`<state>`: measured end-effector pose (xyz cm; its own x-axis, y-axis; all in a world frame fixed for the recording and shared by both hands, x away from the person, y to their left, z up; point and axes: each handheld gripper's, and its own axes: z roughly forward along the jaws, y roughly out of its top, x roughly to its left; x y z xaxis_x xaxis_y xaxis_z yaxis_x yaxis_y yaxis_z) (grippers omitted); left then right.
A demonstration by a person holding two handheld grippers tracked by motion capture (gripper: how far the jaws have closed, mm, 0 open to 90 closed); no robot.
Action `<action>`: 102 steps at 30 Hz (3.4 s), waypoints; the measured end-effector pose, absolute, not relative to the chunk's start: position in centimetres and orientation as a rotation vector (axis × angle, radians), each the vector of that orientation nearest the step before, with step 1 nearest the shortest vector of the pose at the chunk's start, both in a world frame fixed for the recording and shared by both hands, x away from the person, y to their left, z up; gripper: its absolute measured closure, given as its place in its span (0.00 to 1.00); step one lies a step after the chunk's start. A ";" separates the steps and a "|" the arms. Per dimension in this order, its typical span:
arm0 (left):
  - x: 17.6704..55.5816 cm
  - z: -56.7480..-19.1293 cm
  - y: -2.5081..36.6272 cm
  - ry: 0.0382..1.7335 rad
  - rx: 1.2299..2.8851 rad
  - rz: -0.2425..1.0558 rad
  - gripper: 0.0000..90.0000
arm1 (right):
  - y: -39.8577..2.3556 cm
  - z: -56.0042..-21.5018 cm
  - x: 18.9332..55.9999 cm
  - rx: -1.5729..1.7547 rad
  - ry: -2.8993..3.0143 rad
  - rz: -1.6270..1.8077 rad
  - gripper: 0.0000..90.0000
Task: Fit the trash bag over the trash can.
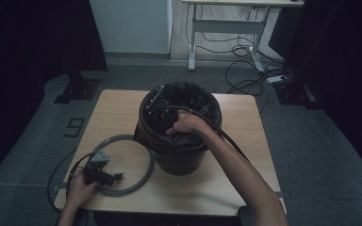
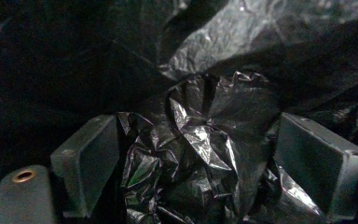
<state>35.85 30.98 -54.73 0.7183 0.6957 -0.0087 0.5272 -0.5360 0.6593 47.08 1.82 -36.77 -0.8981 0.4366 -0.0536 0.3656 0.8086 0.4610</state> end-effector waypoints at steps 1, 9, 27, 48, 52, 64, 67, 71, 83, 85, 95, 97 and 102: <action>35.8 -54.7 31.0 0.923 2.269 0.336 0.00 | 1.8 -36.6 47.0 0.627 2.831 0.682 0.15; 35.8 -54.7 31.0 0.926 2.269 0.337 0.00 | -0.2 -33.9 47.0 0.567 2.816 0.799 0.15; 35.7 -54.7 30.9 0.943 2.264 0.344 0.00 | -5.6 -29.4 46.3 0.641 2.680 0.963 0.14; 35.7 -54.7 30.9 0.957 2.259 0.349 0.00 | -12.2 -27.6 43.6 0.722 2.573 1.018 0.13; 35.7 -54.7 30.8 0.960 2.258 0.350 0.00 | -13.4 -27.6 43.0 0.747 2.559 1.027 0.13; 35.7 -54.7 30.8 0.965 2.255 0.351 0.00 | -17.0 -27.7 41.3 0.801 2.511 1.077 0.13; 35.7 -54.7 30.8 0.965 2.255 0.351 0.00 | -17.7 -27.7 40.9 0.821 2.494 1.100 0.13; 35.7 -54.7 30.8 0.966 2.255 0.352 0.00 | -18.6 -28.0 40.2 0.832 2.477 1.102 0.13; 35.7 -54.7 30.8 0.967 2.255 0.352 0.00 | -21.8 -30.3 38.9 0.916 2.436 1.144 0.13; 35.7 -54.7 30.8 0.968 2.254 0.352 0.00 | -22.3 -30.8 38.8 0.930 2.426 1.136 0.13; 35.7 -54.7 30.8 0.967 2.255 0.352 0.00 | -23.7 -33.8 38.5 0.950 2.421 1.076 0.13; 35.7 -54.7 30.8 0.967 2.255 0.352 0.00 | -23.9 -34.5 38.5 0.957 2.421 1.081 0.13; 35.6 -54.7 30.8 0.969 2.253 0.352 0.00 | -24.4 -36.2 38.2 0.981 2.410 1.096 0.13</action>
